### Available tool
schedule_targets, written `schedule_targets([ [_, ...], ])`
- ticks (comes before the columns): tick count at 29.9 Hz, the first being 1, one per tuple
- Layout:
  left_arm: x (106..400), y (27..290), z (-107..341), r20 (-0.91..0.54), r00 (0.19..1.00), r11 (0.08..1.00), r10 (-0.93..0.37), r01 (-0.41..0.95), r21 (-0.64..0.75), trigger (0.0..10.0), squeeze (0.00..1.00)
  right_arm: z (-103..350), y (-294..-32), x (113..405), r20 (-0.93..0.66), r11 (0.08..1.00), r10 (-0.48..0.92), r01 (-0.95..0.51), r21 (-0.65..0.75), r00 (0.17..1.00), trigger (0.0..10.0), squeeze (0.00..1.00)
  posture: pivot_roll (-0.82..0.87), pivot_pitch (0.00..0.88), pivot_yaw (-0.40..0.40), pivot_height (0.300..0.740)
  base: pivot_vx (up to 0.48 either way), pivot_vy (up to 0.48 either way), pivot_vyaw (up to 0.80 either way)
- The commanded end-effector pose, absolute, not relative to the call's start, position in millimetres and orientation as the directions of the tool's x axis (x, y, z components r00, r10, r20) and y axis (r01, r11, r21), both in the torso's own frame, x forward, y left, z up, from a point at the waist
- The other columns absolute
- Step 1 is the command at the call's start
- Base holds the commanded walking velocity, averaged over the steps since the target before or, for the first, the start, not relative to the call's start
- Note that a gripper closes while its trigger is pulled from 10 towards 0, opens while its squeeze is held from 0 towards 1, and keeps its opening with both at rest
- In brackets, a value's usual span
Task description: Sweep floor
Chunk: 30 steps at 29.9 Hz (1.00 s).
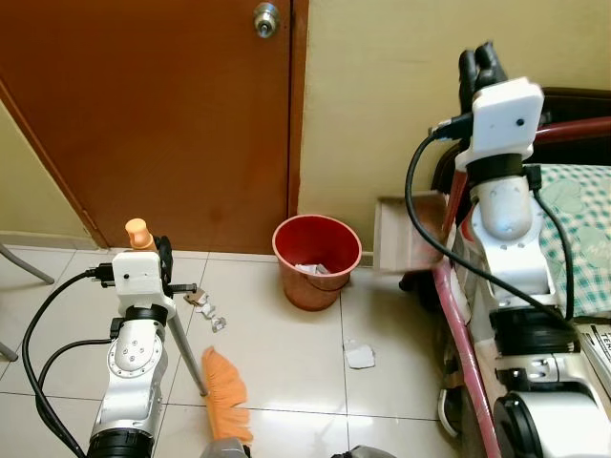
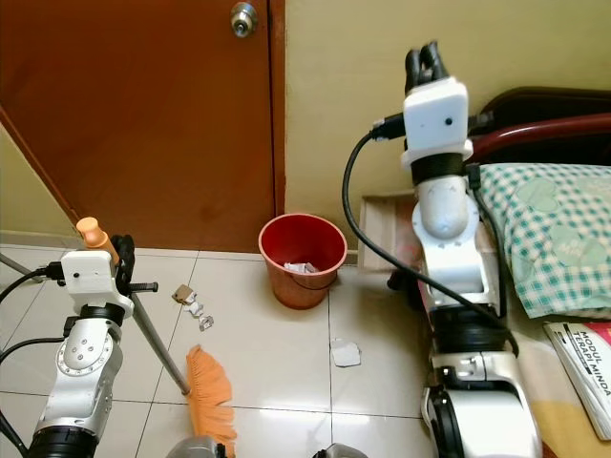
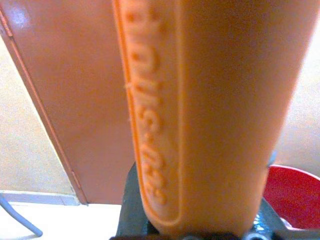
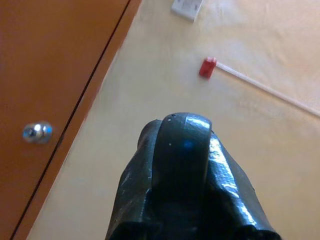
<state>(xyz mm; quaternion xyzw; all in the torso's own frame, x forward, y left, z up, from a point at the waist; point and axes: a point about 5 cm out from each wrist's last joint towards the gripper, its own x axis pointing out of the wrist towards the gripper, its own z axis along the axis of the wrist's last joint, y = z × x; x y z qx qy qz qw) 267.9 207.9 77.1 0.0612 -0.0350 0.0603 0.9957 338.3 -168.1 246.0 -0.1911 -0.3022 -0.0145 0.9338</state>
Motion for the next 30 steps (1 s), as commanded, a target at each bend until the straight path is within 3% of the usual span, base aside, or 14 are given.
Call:
schedule_targets([
  [1,267.2,207.4,78.0,0.074,0.993,0.984,0.097,-0.107,0.143,10.0,0.0,260.3,-160.2,331.0,0.611,0.923,0.122,0.137,-0.36,0.782,10.0,0.0,0.01,0.0,-0.03,0.74,0.0,0.0,0.0],
  [8,269.3,204.8,78.4,0.075,0.993,0.985,0.089,-0.099,0.143,10.0,0.0,233.0,-138.9,326.5,0.494,0.92,0.203,0.008,-0.391,0.845,10.0,0.0,0.0,0.0,-0.03,0.74,0.0,0.0,0.0],
  [15,267.2,198.5,80.5,0.087,0.994,0.985,0.065,-0.078,0.156,10.0,0.0,177.5,-120.7,322.5,0.317,0.902,0.275,-0.13,-0.412,0.908,10.0,0.0,0.01,0.0,-0.045,0.74,0.0,0.0,0.0],
  [21,266.9,195.6,86.2,0.107,0.994,0.978,0.021,-0.043,0.205,10.0,0.0,157.5,-108.6,320.5,0.251,0.888,0.306,-0.18,-0.423,0.918,10.0,0.0,0.03,0.002,-0.046,0.74,0.0,0.0,0.0],
  [30,259.6,192.8,97.5,0.112,0.993,0.966,-0.039,0.009,0.257,10.0,0.0,132.0,-81.7,322.4,0.185,0.861,0.362,-0.251,-0.443,0.914,10.0,0.0,0.08,0.081,-0.025,0.74,0.0,0.0,0.0],
])
